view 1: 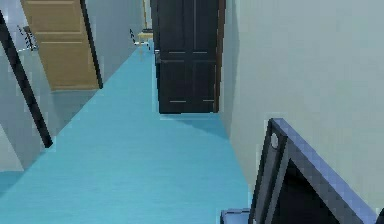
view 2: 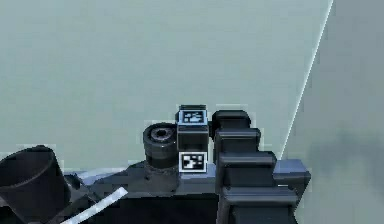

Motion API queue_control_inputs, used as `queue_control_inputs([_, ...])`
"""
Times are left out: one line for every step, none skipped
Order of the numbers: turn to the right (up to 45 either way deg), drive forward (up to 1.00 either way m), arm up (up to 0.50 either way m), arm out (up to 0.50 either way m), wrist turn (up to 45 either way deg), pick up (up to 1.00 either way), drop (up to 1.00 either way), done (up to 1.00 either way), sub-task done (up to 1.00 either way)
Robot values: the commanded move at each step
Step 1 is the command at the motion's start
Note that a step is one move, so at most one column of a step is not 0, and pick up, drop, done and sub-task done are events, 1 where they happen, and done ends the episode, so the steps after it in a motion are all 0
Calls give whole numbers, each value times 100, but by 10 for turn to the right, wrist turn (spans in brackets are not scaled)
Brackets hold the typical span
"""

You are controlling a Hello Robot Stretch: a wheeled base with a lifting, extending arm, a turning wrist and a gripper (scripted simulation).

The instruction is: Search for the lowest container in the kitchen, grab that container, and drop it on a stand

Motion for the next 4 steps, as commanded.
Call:
queue_control_inputs([0, 0, 0, 0, 300, 0, 0, 0, 0])
queue_control_inputs([0, 0, -32, 0, 0, 0, 0, 0, 0])
queue_control_inputs([0, 0, -50, 0, 0, 0, 0, 0, 0])
queue_control_inputs([0, 0, 0, 0, 0, 0, 100, 0, 0])
